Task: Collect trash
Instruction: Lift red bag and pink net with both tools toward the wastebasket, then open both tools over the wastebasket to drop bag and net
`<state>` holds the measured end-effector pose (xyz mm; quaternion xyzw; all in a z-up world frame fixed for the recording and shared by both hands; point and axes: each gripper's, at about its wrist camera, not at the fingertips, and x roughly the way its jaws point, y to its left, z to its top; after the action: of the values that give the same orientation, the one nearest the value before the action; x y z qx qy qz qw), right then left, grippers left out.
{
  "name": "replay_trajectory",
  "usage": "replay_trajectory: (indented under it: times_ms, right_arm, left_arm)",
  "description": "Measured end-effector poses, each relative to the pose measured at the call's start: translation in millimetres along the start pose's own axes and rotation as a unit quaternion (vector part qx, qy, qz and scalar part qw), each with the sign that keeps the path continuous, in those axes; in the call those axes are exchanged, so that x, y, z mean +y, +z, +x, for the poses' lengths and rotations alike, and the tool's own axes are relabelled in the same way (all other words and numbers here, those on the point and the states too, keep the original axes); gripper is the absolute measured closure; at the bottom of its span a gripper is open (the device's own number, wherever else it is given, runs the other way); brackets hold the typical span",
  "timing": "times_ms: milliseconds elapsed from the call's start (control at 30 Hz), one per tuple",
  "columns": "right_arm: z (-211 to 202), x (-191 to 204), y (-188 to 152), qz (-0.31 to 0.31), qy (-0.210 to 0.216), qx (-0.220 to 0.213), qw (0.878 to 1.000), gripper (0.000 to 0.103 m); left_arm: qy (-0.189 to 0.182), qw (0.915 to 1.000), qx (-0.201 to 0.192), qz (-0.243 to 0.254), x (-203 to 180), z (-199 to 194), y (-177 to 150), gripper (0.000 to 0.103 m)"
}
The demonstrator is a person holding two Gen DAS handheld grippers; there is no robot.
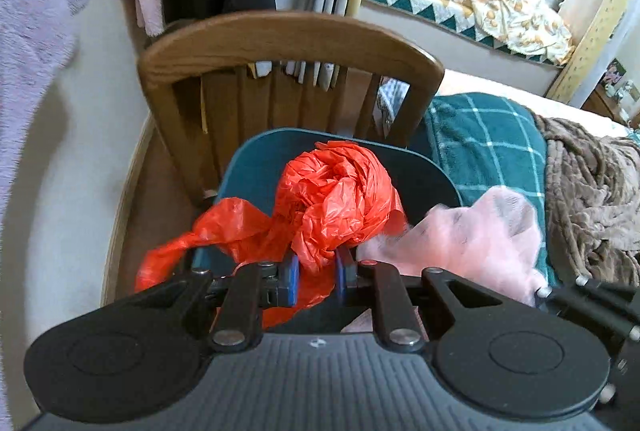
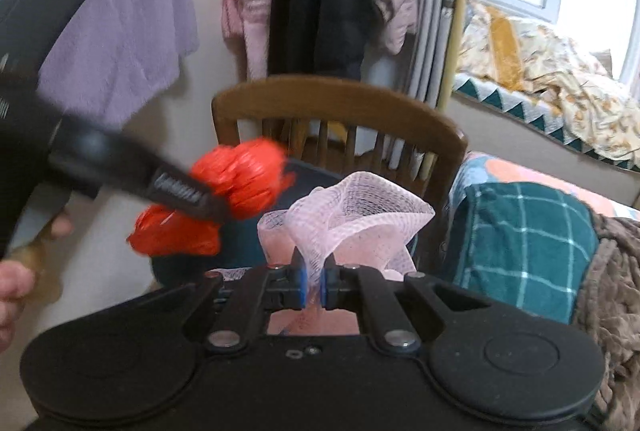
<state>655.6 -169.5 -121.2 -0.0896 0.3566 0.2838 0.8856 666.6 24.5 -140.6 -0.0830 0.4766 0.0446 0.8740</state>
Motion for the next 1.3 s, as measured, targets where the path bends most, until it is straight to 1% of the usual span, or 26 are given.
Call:
replay_trajectory:
  times_ms: [167,300,367,500,567,700,733,767,800,867,967,1067,1300]
  right_arm:
    - [32,-7,-5,-0.009,0.022,0.024,0.999,0.097]
    - [49,-6,-14,-0.020,0.041,0.044,0.998,0.097]
    - [56,-5,-16,-0.028,0.048,0.057,0.997,0.094]
    - [63,-3,-25,-0.039,0.054,0.075,0.995,0.088]
    - [64,-5,-28,-0.036,0.056,0.079,0.995,0.085]
    - [62,-9,-29,-0.025,0.063,0.079,0.995,0.084]
    - [60,-9,-28,-0.023,0.066,0.077,0.995,0.081]
    - [58,-8,-27,-0.023,0.066,0.075,0.995,0.077]
    - [54,-8,-26,-0.023,0.066,0.072,0.995,0.075]
    - [48,-7,-26,-0.018,0.068,0.067,0.995,0.072]
    - [38,-7,-25,-0.008,0.067,0.059,0.996,0.068]
    - [26,-5,-26,-0.005,0.061,0.055,0.997,0.064]
    - [-5,2,-29,0.020,0.051,0.040,0.998,0.063]
  left_arm:
    - [0.009,0.9994,0.034,0.003,-9,35,-4,0.086]
    - [0.016,0.9975,0.068,0.006,-10,56,-19,0.086]
    - [0.023,0.9966,0.079,0.003,-8,64,-25,0.086]
    - [0.020,0.9952,0.095,-0.009,-2,68,-32,0.086]
    - [0.018,0.9952,0.096,-0.003,-1,66,-36,0.086]
    - [0.019,0.9956,0.092,0.005,-1,57,-41,0.085]
    - [0.018,0.9957,0.091,0.005,0,55,-41,0.084]
    - [0.016,0.9959,0.088,0.007,1,51,-42,0.082]
    - [0.015,0.9963,0.085,0.008,2,47,-43,0.080]
    - [0.011,0.9970,0.076,0.011,3,39,-44,0.073]
    - [0.003,0.9977,0.066,0.014,2,34,-43,0.073]
    - [-0.002,0.9983,0.056,0.018,7,18,-47,0.073]
    - [-0.023,0.9988,0.035,0.024,16,-24,-62,0.073]
